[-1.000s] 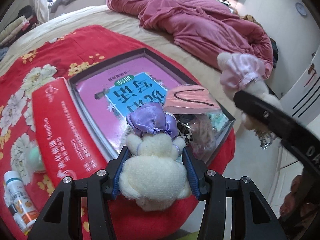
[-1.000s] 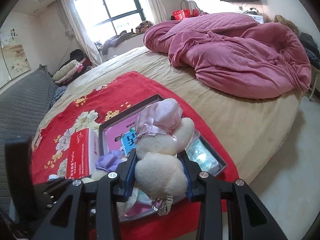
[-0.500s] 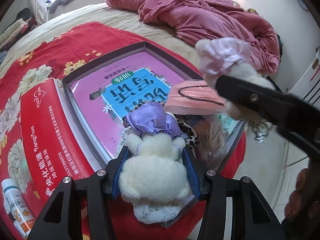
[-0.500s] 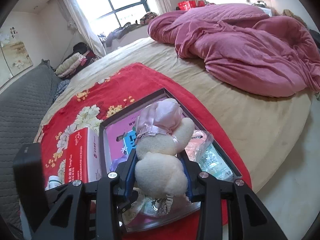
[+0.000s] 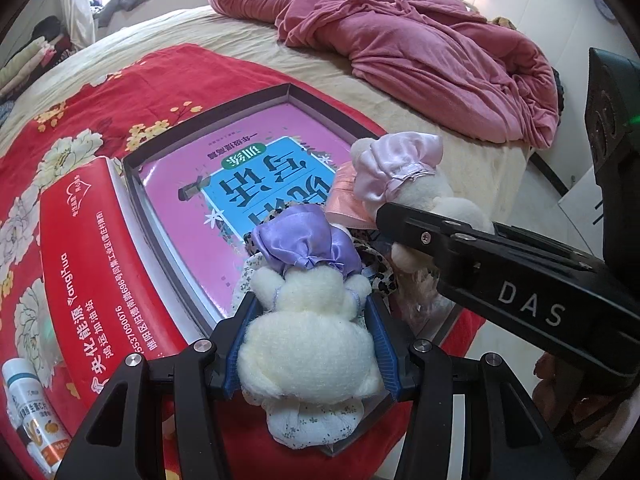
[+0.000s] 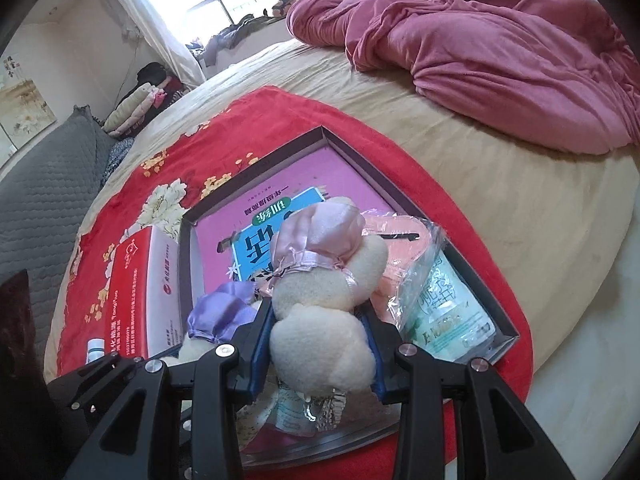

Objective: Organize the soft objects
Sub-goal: 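Lower both plush toys into the box and open both grippers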

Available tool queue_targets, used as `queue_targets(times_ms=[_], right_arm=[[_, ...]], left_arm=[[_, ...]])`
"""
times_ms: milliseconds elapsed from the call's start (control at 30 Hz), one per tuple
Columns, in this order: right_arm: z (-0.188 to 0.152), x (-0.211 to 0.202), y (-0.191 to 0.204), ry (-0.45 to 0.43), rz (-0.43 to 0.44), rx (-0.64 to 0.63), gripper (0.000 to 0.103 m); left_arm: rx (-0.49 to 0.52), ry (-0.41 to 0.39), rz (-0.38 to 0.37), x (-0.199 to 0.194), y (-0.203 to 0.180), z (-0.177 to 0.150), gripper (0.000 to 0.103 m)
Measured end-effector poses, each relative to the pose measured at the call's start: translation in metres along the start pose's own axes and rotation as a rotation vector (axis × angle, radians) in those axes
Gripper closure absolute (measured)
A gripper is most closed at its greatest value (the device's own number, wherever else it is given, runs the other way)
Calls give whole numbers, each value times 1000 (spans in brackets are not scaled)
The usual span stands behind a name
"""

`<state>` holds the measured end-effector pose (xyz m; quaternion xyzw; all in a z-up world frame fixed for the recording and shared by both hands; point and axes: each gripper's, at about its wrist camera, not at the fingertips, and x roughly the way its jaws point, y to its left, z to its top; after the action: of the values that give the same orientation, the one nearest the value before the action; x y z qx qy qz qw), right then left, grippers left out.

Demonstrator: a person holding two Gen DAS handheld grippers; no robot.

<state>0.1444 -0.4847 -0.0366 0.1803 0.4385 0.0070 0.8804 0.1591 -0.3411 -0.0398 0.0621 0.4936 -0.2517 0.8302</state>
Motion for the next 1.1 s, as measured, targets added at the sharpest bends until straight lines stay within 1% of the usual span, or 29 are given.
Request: queue_targets(times_ms=[400, 467, 533, 567, 767, 867, 967, 1100], right_arm=[[2, 1, 9, 1, -13, -43, 62], [2, -2, 10, -1, -7, -50, 60], [1, -4, 11, -9, -6, -52, 53], [1, -5, 11, -12, -7, -56, 51], [0, -13, 13, -28, -21, -59, 49], [0, -20, 11, -44, -23, -52, 49], [-1, -26, 9, -54, -28, -46, 49], [-1, -35, 6, -73, -33, -34, 49]], left_arm=[[1, 2, -5, 0, -1, 0, 48], [-1, 2, -7, -1, -1, 0, 48], [-4, 2, -12, -1, 0, 0, 47], [-4, 2, -12, -1, 0, 0, 47], [1, 11, -8, -2, -1, -1, 46], [4, 19, -15, -2, -2, -1, 40], [5, 23, -19, -3, -4, -2, 39], [9, 24, -21, -5, -5, -3, 34]])
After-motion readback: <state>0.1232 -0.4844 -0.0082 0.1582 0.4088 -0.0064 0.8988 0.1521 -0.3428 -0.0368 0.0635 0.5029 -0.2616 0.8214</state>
